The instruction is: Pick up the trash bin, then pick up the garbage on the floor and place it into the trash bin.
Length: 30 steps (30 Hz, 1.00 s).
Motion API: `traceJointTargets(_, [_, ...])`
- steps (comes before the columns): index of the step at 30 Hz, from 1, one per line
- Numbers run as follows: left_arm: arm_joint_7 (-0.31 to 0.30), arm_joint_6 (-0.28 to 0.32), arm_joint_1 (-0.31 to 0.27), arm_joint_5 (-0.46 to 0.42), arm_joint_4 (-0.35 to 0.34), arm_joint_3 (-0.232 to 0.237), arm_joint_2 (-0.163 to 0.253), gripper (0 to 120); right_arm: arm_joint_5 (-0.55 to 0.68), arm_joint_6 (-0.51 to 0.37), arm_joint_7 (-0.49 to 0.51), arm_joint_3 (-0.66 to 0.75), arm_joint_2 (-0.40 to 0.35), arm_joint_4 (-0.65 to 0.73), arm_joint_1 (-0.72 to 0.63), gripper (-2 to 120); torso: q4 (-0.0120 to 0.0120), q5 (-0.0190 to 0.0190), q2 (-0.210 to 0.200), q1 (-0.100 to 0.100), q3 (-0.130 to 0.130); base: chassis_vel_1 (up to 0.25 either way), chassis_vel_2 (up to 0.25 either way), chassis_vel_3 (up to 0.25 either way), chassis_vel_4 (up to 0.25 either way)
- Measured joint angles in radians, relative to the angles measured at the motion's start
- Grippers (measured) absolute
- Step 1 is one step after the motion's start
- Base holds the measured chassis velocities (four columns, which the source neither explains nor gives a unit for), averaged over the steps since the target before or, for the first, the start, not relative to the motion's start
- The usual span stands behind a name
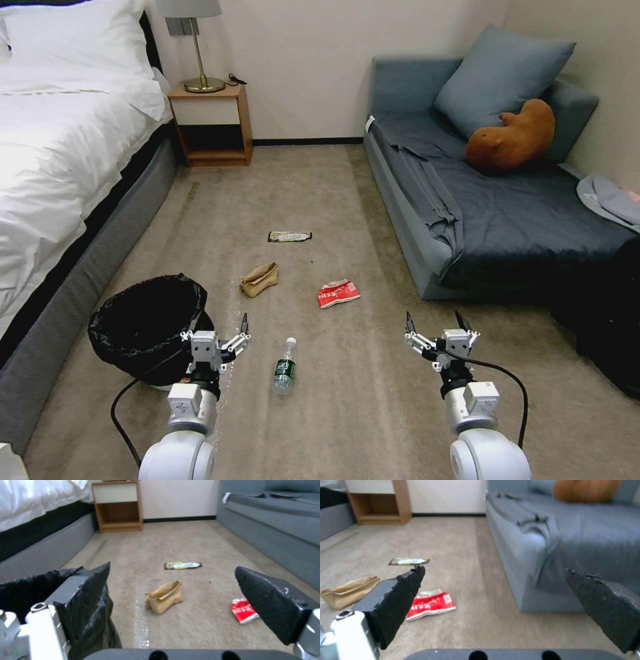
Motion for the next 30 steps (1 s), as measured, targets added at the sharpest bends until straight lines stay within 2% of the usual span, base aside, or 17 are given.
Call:
traceJointTargets(1, [0.000, 0.000, 0.000, 0.000, 0.000, 0.000, 0.000, 100, 0.000, 0.000, 0.000, 0.000, 0.000, 0.000, 0.000, 100, 0.0000, 0.0000, 0.000, 0.000, 0.000, 0.000, 0.000, 0.000, 0.000])
traceJointTargets(3, [-0.055, 0.094, -0.075, -0.042, 0.018, 0.013, 0.015, 100, 0.097, -0.103, 0.028, 0.018, -0.013, 0.021, 0.010, 100, -0.0002, 0.0000, 0.000, 0.000, 0.000, 0.000, 0.000, 0.000, 0.000])
traceJointTargets(5, [-0.066, 0.113, -0.091, -0.051, 0.022, 0.016, 0.019, 100, 0.113, -0.119, 0.033, 0.020, -0.016, 0.025, 0.012, 100, -0.0002, 0.0001, 0.000, 0.000, 0.000, 0.000, 0.000, 0.000, 0.000])
traceJointTargets(7, [-0.114, 0.196, -0.157, -0.089, 0.038, 0.028, 0.032, 100, 0.198, -0.209, 0.057, 0.035, -0.027, 0.043, 0.021, 100, -0.0002, 0.0001, 0.000, 0.000, 0.000, 0.000, 0.000, 0.000, 0.000])
traceJointTargets(8, [-0.114, 0.196, -0.157, -0.089, 0.038, 0.028, 0.032, 100, 0.198, -0.209, 0.057, 0.035, -0.027, 0.043, 0.021, 100, -0.0002, 0.0001, 0.000, 0.000, 0.000, 0.000, 0.000, 0.000, 0.000])
traceJointTargets(10, [-0.152, 0.261, -0.209, -0.118, 0.050, 0.037, 0.042, 100, 0.255, -0.269, 0.074, 0.046, -0.035, 0.055, 0.028, 100, -0.0002, 0.0000, 0.000, 0.000, 0.000, 0.000, 0.000, 0.000, 0.000])
traceJointTargets(11, [-0.152, 0.261, -0.209, -0.118, 0.050, 0.037, 0.042, 100, 0.255, -0.269, 0.074, 0.046, -0.035, 0.055, 0.028, 100, -0.0002, 0.0000, 0.000, 0.000, 0.000, 0.000, 0.000, 0.000, 0.000])
traceJointTargets(13, [-0.172, 0.298, -0.252, -0.135, 0.056, 0.042, 0.049, 100, 0.299, -0.313, 0.086, 0.052, -0.040, 0.063, 0.033, 100, -0.0004, 0.0000, 0.000, 0.000, 0.000, 0.000, 0.000, 0.000, 0.000])
traceJointTargets(15, [-0.175, 0.305, -0.256, -0.138, 0.058, 0.043, 0.050, 100, 0.308, -0.318, 0.089, 0.052, -0.041, 0.063, 0.035, 100, -0.0003, 0.0004, 0.000, 0.000, 0.000, 0.000, 0.000, 0.000, 0.000])
traceJointTargets(18, [-0.202, 0.361, -0.306, -0.160, 0.070, 0.049, 0.060, 100, 0.393, -0.384, 0.113, 0.048, -0.044, 0.063, 0.051, 100, 0.0002, 0.0004, 0.000, 0.000, 0.000, 0.000, 0.000, 0.000, 0.000])
traceJointTargets(19, [-0.202, 0.361, -0.306, -0.160, 0.070, 0.049, 0.060, 100, 0.393, -0.384, 0.113, 0.048, -0.044, 0.063, 0.051, 100, 0.0002, 0.0004, 0.000, 0.000, 0.000, 0.000, 0.000, 0.000, 0.000])
traceJointTargets(20, [-0.221, 0.403, -0.339, -0.176, 0.081, 0.054, 0.068, 100, 0.404, -0.392, 0.117, 0.047, -0.044, 0.057, 0.054, 100, 0.0000, -0.0005, 0.000, 0.000, 0.000, 0.000, 0.000, 0.000, 0.000])
traceJointTargets(21, [-0.234, 0.431, -0.361, -0.187, 0.088, 0.057, 0.074, 100, 0.405, -0.392, 0.117, 0.046, -0.045, 0.054, 0.055, 100, 0.0000, 0.0000, 0.000, 0.000, 0.000, 0.000, 0.000, 0.000, 0.000])
traceJointTargets(22, [-0.258, 0.485, -0.402, -0.207, 0.100, 0.063, 0.085, 100, 0.406, -0.392, 0.117, 0.045, -0.045, 0.048, 0.055, 100, -0.0002, 0.0002, 0.000, 0.000, 0.000, 0.000, 0.000, 0.000, 0.000])
traceJointTargets(23, [-0.258, 0.485, -0.402, -0.207, 0.100, 0.063, 0.085, 100, 0.406, -0.392, 0.117, 0.045, -0.045, 0.048, 0.055, 100, -0.0002, 0.0002, 0.000, 0.000, 0.000, 0.000, 0.000, 0.000, 0.000])
traceJointTargets(24, [-0.276, 0.530, -0.440, -0.221, 0.117, 0.068, 0.094, 100, 0.406, -0.392, 0.117, 0.044, -0.046, 0.044, 0.056, 100, -0.0005, 0.0001, 0.000, 0.000, 0.000, 0.000, 0.000, 0.000, 0.000])
traceJointTargets(30, [-0.279, 0.548, -0.455, -0.220, 0.133, 0.062, 0.104, 100, 0.404, -0.385, 0.116, 0.040, -0.047, 0.027, 0.061, 100, -0.0001, 0.0001, 0.000, 0.000, 0.000, 0.000, 0.000, 0.000, 0.000])
